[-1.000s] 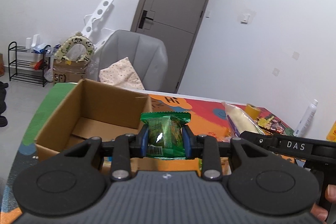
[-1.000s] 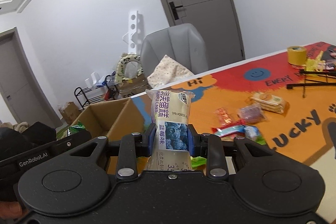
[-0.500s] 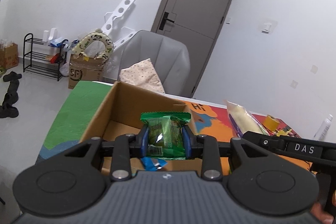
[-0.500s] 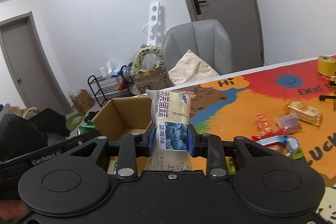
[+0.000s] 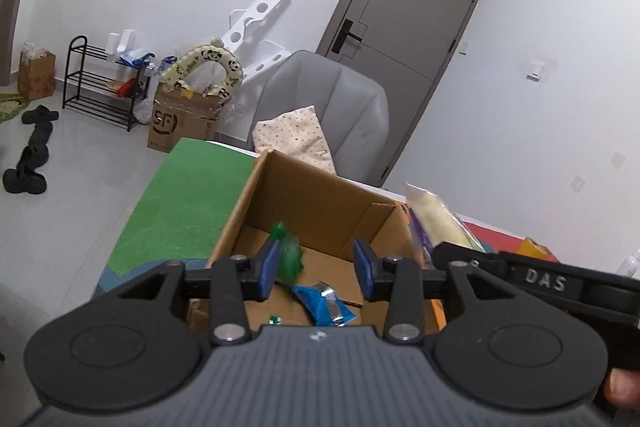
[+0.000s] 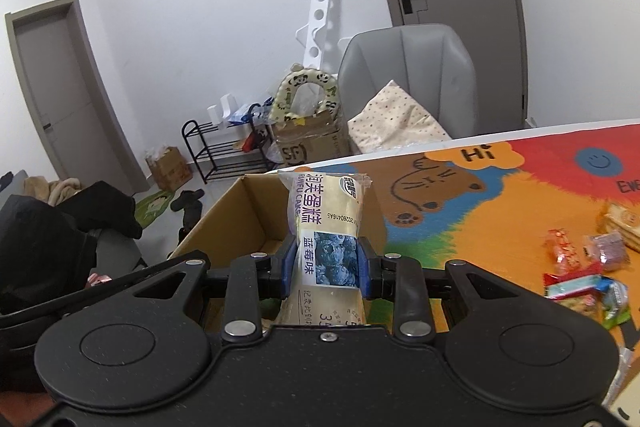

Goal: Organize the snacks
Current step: 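Carry both snacks over the box and open both grippers to drop them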

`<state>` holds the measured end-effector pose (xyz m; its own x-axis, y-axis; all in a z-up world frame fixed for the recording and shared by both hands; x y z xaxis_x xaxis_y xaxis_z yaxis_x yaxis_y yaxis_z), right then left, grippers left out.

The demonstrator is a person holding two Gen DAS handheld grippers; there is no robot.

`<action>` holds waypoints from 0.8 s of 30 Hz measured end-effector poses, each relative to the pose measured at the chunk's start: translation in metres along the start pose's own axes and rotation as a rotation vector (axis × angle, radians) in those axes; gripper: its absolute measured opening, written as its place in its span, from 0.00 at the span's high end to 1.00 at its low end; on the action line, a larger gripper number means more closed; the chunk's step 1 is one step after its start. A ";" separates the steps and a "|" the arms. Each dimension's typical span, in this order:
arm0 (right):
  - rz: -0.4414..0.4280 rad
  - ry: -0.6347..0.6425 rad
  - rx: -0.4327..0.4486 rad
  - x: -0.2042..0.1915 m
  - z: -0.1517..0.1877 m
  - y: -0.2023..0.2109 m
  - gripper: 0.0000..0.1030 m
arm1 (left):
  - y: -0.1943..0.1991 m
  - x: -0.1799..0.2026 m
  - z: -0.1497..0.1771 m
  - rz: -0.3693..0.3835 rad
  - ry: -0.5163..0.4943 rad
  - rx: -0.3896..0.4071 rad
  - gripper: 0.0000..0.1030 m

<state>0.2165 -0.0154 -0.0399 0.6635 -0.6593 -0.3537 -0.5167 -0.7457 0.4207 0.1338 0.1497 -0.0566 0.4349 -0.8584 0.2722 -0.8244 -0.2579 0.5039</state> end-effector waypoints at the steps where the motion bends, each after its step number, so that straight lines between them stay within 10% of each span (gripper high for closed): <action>1: -0.004 -0.001 -0.002 -0.001 0.000 -0.002 0.72 | 0.001 -0.001 0.000 -0.007 -0.001 0.001 0.58; 11: 0.002 0.058 0.019 -0.007 0.005 0.005 0.42 | 0.004 0.000 0.003 -0.054 -0.002 0.009 0.26; 24: 0.083 -0.076 0.097 0.043 0.019 0.065 0.16 | 0.016 0.045 0.016 -0.067 -0.092 0.026 0.16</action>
<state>0.2011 -0.0941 -0.0437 0.5749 -0.7219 -0.3851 -0.6206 -0.6914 0.3698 0.1343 0.0996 -0.0496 0.4552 -0.8756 0.1617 -0.8042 -0.3264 0.4967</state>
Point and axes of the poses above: each gripper's, at about its wrist camera, not at the fingertips, and y roughly against the way its jaws point, x to its right, z to its underside, the point moved 6 cm from there along -y, roughly the way its jaws point, and after that the axes turned 13 degrees about -z, right-handed, at the moved point
